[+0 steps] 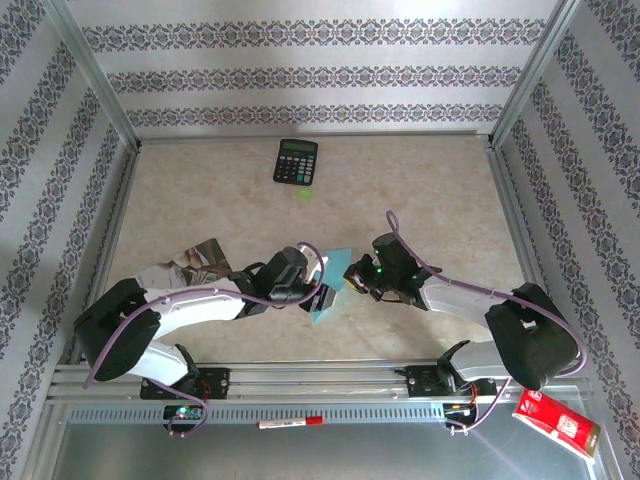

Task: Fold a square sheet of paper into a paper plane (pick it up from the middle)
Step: Fold the wing for the fifth time at the center of the table.

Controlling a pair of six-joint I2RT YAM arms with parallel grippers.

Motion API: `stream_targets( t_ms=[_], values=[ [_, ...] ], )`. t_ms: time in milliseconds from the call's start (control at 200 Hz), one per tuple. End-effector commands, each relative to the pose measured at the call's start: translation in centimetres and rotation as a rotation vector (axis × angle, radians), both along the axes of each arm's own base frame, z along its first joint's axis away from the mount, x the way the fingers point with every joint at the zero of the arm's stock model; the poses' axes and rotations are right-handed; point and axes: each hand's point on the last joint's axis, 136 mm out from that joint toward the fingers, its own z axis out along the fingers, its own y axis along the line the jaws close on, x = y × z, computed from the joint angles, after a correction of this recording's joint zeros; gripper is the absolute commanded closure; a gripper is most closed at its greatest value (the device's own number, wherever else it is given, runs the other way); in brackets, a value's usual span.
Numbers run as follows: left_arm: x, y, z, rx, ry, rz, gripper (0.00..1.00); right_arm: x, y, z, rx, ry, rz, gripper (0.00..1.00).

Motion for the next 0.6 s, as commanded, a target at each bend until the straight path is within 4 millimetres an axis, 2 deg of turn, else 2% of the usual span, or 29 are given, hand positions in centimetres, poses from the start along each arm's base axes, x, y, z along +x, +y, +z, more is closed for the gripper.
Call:
stream_targets(
  t_ms=[0,240,415,595],
  values=[
    [0.5,0.6,-0.4,0.118,-0.17,-0.028,0.44,0.3,0.1,0.5,0.036,0.012,-0.057,1.0],
    [0.3,-0.3,-1.6,0.256,-0.274,-0.082,0.41,0.3,0.4,0.5,0.063,0.029,-0.067,1.0],
    [1.1,-0.7,-2.3,0.352,-0.34,-0.088,0.41,0.4,0.5,0.5,0.072,0.03,-0.072,1.0],
    [1.8,-1.2,-2.2,0.381,-0.366,-0.08,0.49,0.3,0.5,0.2,0.07,0.04,-0.066,1.0]
  ],
)
